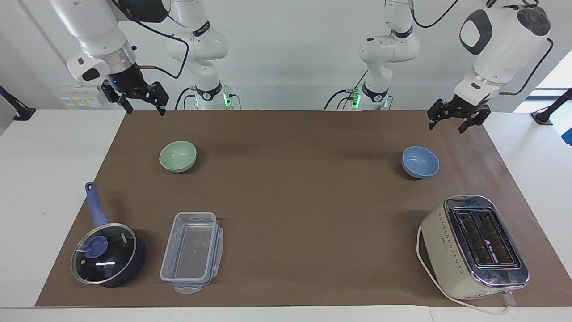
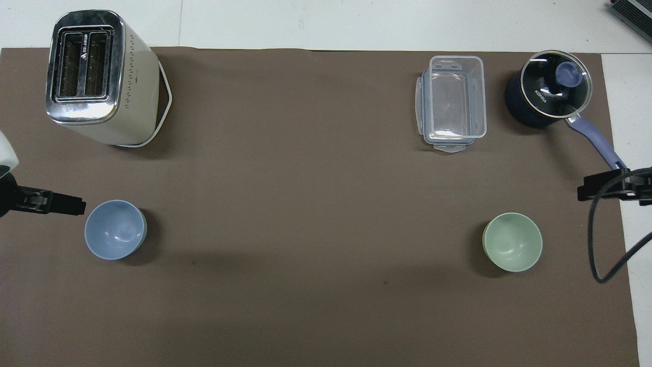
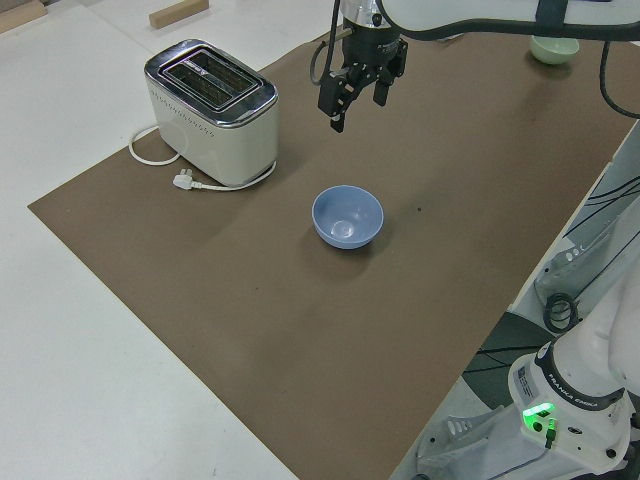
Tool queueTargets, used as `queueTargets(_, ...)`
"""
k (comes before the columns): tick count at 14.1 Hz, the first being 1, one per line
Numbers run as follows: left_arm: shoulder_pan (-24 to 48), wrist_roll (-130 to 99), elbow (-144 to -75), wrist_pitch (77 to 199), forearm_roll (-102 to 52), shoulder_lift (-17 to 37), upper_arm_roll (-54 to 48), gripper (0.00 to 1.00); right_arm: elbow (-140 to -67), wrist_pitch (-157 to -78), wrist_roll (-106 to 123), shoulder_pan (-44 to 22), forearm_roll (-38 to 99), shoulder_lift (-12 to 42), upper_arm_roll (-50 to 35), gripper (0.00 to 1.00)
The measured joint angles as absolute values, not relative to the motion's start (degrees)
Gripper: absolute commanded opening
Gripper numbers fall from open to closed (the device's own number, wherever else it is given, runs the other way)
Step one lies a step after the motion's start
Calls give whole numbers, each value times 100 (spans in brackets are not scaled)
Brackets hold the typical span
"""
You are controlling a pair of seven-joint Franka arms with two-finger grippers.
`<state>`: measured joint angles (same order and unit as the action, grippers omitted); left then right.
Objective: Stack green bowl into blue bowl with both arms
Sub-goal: 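Reach the left gripper to the blue bowl while the right gripper reaches the green bowl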
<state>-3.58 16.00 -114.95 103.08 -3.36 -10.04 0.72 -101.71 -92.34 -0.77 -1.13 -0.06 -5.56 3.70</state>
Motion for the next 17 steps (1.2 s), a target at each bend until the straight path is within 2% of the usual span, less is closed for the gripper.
queueTargets(9, -993, 2272, -12729, 11730, -519, -979, 86, 100, -12506, -11596, 1713, 736, -6, -541, 408, 100)
queueTargets(17, -1278, 2682, -13328, 12610, -870, -387, 82, 100, -14001, -13281, 1936, 786, -6, -511, 400, 100)
